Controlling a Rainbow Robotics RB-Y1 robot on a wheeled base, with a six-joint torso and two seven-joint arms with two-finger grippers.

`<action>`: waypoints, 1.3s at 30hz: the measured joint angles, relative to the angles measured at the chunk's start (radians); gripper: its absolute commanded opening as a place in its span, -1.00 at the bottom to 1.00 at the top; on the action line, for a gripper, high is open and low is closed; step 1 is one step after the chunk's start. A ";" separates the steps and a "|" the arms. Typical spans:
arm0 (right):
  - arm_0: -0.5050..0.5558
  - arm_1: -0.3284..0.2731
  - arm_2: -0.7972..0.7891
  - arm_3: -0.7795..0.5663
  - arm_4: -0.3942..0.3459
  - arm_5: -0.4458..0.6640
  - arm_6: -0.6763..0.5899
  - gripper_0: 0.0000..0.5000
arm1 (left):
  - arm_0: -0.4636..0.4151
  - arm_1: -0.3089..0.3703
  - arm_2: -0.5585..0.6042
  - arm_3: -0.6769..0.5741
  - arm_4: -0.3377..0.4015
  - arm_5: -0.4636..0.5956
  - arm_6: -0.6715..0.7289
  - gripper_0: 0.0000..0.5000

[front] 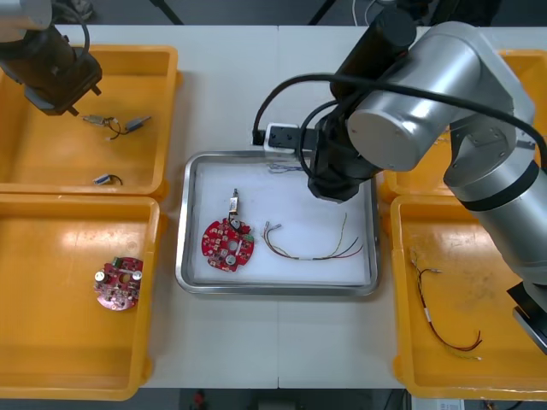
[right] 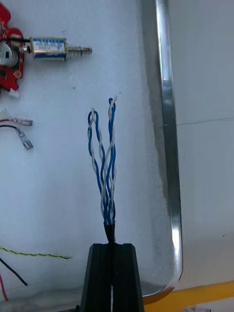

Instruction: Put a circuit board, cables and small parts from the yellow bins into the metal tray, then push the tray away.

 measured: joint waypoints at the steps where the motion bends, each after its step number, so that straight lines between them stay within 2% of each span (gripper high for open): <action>1: 0.000 0.000 0.013 0.011 0.012 -0.007 0.019 -1.00 | -0.001 -0.001 0.000 0.011 -0.002 -0.016 0.000 1.00; 6: 0.000 0.000 0.074 0.058 0.075 -0.042 0.060 -1.00 | -0.002 -0.011 0.000 0.068 -0.008 -0.095 0.000 1.00; 14: -0.001 0.001 0.135 0.150 0.081 -0.153 0.098 -1.00 | -0.002 -0.021 0.000 0.127 -0.015 -0.163 0.000 1.00; 19: 0.001 0.002 0.151 0.181 0.081 -0.182 0.098 -0.97 | -0.002 -0.034 0.000 0.178 -0.016 -0.225 0.000 1.00; 21: 0.003 0.002 0.155 0.183 0.085 -0.185 0.098 -0.44 | -0.002 -0.040 0.000 0.200 -0.016 -0.247 0.000 1.00; 22: 0.004 0.002 0.158 0.183 0.088 -0.187 0.098 0.07 | -0.002 -0.043 -0.001 0.208 -0.016 -0.252 0.000 1.00; 23: 0.004 0.002 0.159 0.183 0.090 -0.188 0.098 0.40 | -0.002 -0.045 -0.002 0.215 -0.016 -0.255 0.000 1.00; 24: 0.004 0.002 0.161 0.183 0.091 -0.188 0.098 0.53 | -0.002 -0.047 -0.005 0.219 -0.016 -0.256 0.000 1.00; 26: 0.005 0.003 0.164 0.183 0.091 -0.188 0.098 0.97 | -0.002 -0.049 -0.014 0.224 -0.016 -0.259 0.000 1.00; 27: 0.005 0.003 0.165 0.183 0.091 -0.188 0.098 1.00 | -0.002 -0.049 -0.019 0.224 -0.016 -0.260 0.000 1.00; 28: 0.005 0.003 0.165 0.183 0.090 -0.188 0.098 1.00 | -0.002 -0.049 -0.023 0.224 -0.016 -0.262 0.000 0.53; 29: 0.005 0.003 0.165 0.183 0.090 -0.188 0.098 1.00 | -0.002 -0.049 -0.028 0.224 -0.016 -0.265 0.000 -0.52; 30: 0.005 0.003 0.165 0.183 0.090 -0.188 0.098 1.00 | -0.002 -0.050 -0.032 0.224 -0.016 -0.269 0.000 -1.00; 39: 0.005 0.004 0.166 0.178 0.086 -0.182 0.097 1.00 | -0.002 -0.050 -0.051 0.224 -0.016 -0.276 0.000 -1.00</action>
